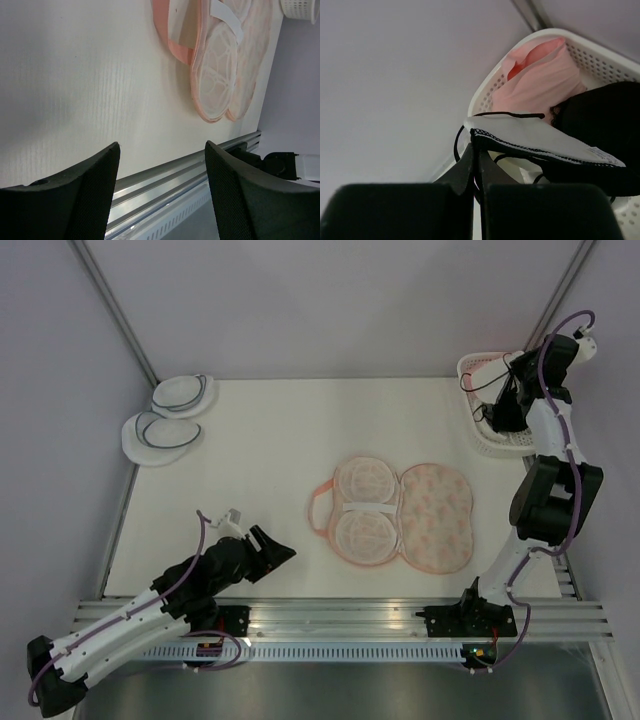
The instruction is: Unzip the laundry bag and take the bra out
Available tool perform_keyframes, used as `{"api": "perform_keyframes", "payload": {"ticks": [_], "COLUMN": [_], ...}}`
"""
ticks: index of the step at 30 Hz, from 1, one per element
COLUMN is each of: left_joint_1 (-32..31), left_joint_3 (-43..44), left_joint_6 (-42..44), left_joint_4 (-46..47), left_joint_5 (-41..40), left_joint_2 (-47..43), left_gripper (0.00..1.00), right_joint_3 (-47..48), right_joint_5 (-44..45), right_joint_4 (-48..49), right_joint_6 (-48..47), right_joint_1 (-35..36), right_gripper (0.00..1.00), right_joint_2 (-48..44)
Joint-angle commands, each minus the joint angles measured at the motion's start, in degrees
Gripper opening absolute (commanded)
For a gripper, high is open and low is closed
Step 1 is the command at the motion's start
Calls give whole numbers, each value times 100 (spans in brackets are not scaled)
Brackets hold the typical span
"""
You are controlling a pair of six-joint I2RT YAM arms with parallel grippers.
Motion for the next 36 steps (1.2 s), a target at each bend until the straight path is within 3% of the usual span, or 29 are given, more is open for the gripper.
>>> {"api": "perform_keyframes", "payload": {"ticks": [1,11,18,23,24,28,33,36], "left_joint_1": [-7,2,10,10,10,19,10,19], "left_joint_3": [245,333,289,263,254,219,237,245], "left_joint_6": [54,98,160,186,195,186,212,239], "left_joint_4": [11,283,486,530,530,495,416,354], "left_joint_5": [-112,-226,-139,-86,-68,-33,-51,-42], "left_joint_2": [176,616,845,731,704,502,221,116], "left_gripper": [73,74,75,75,75,75,75,75], "right_joint_3": [717,526,621,-19,-38,84,-81,32], "right_joint_5": [313,-117,200,-160,-231,-293,-12,339], "right_joint_4": [65,-587,-1184,-273,-235,-235,-270,-726], "right_joint_6": [5,75,32,-135,-127,-135,-135,-258], "right_joint_1": [-134,-266,-179,-187,-187,-179,-152,-29], "right_gripper": [0,0,0,2,6,65,95,98], "right_joint_2": [552,2574,2839,1955,1795,865,-139,-509]}}
